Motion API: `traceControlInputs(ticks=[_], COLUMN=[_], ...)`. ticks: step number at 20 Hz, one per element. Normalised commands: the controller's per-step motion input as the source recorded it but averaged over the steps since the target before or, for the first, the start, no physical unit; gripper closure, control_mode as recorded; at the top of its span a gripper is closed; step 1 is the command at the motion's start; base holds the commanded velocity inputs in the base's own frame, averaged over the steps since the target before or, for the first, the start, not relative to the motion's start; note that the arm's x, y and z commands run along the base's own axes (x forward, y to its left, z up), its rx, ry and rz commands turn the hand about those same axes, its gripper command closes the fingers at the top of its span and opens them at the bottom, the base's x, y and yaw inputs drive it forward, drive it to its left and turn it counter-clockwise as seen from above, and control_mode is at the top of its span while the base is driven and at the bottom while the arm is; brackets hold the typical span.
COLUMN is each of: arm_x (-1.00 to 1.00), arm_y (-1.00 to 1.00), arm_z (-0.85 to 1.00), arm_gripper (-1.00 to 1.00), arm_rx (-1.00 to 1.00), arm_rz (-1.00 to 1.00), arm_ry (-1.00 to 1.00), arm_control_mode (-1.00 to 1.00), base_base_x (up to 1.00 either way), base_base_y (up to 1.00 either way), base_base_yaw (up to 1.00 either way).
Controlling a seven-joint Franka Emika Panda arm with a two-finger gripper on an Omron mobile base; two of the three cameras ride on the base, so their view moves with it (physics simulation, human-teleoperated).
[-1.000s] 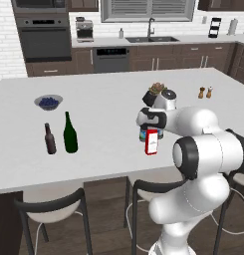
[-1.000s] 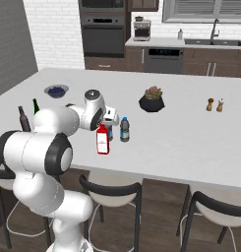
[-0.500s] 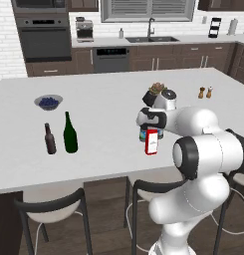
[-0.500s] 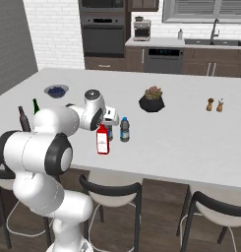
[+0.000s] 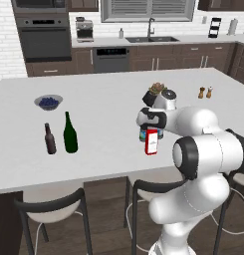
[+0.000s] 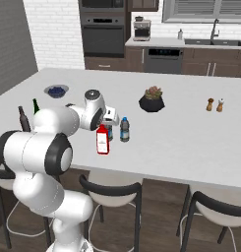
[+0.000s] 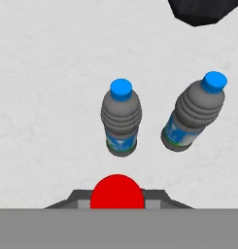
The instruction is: Move the plastic bottles in the middle to the plastics group, and the glass bottles in the middle to the glass group.
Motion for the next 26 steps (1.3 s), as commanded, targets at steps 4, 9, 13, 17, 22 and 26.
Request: traceControlInputs(ticks=[4,9,13,17,22,26], arm_x=[0.00,-0.33,-0.66,-0.27,0.04,0.14], arm_y=[0.00,0.00,0.02,0.31,0.58,0.81], arm_z=[0.00,0.00,0.08,0.23,0.21,0.06], arm_gripper=[1.00,1.00,1.00,1.00,1.00,1.00], arm_rx=[0.00,0.00,0.00,0.00,0.00,0.00], arm_rz=[0.00,0.02,0.06,0.08,0.10,0.13], arm_ry=[0.00,-0.01,-0.16,-0.19,-0.01,0.03], arm_control_mode=[-1.00,-1.00,-1.00,-1.00,-1.00,-1.00], base_base_x=[0.00,0.00,0.00,0.00,0.00,0.00], base_base_y=[0.00,0.00,0.00,0.00,0.00,0.00], base_base_yaw=[0.00,0.00,0.00,0.00,0.00,0.00])
